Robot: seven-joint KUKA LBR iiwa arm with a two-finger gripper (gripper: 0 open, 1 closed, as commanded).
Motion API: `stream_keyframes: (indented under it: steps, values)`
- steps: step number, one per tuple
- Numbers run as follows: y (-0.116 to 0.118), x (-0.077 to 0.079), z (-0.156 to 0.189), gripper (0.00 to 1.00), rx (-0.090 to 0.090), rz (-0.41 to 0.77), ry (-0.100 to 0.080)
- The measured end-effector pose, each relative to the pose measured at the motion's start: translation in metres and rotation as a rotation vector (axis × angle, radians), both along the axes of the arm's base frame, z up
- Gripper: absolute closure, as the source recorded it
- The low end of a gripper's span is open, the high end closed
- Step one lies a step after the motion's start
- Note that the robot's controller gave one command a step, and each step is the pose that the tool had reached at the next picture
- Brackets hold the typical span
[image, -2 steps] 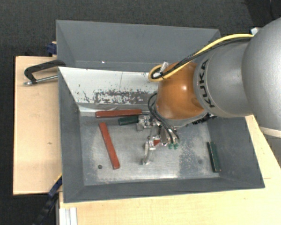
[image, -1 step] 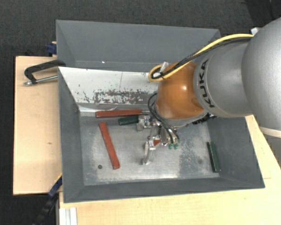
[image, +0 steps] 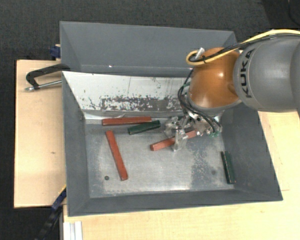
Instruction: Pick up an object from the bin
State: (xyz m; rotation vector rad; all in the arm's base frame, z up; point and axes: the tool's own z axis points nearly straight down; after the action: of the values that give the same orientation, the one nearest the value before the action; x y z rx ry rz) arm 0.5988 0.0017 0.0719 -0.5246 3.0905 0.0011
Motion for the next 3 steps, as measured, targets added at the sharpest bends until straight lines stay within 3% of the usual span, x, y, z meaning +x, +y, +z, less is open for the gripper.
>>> stream_keyframes:
  steps: [1, 2, 3]
  values:
    - [0.000, 0.000, 0.000, 1.00, 0.000, 0.000, 0.000]
    - [-0.017, 0.004, 0.125, 1.00, 0.000, -0.006, 0.000]
    - [-0.017, 0.004, 0.125, 1.00, 0.000, -0.006, 0.000]
